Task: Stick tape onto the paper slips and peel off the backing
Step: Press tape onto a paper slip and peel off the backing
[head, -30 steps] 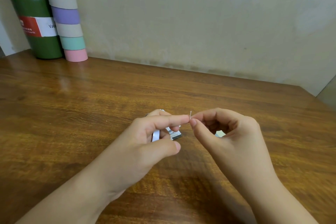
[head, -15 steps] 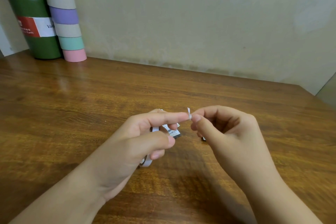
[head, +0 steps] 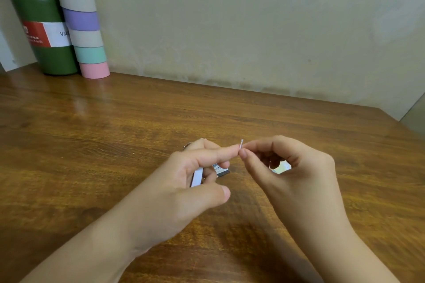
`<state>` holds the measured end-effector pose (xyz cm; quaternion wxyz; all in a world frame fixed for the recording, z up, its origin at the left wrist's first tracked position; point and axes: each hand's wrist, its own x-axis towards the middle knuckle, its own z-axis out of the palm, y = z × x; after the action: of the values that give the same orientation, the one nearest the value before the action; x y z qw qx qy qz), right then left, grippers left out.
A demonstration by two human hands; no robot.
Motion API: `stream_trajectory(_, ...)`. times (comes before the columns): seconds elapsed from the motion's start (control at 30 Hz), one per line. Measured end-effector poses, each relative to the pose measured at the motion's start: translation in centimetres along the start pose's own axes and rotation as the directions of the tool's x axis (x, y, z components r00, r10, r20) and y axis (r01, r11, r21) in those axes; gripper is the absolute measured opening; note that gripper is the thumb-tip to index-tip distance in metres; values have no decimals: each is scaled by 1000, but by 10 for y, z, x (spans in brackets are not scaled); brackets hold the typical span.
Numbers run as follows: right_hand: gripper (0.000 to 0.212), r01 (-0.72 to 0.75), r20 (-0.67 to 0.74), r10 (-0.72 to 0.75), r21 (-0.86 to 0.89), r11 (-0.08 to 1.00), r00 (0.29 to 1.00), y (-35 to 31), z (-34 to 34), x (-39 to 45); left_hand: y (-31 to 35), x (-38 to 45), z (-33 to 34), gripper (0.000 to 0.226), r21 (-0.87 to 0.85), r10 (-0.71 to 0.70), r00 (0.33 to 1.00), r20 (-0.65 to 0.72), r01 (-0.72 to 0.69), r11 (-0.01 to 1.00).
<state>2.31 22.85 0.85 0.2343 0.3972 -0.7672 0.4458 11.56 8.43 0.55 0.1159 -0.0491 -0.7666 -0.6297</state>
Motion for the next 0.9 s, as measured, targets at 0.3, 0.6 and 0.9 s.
stream_trajectory(0.3,15,-197,109,186,104,975,976,-5,-3,0,-2,-1,8,55,240,63,998,-18,-57,969)
stream_trajectory(0.6,12,-345,230,286,283,895,930,-10,-10,6,0,1,0,52,26,42,999,-20,-42,999)
stream_trajectory(0.9,11,-279,192,230,282,918,954,-7,-8,4,2,1,0,50,-96,17,1000,5,-16,995)
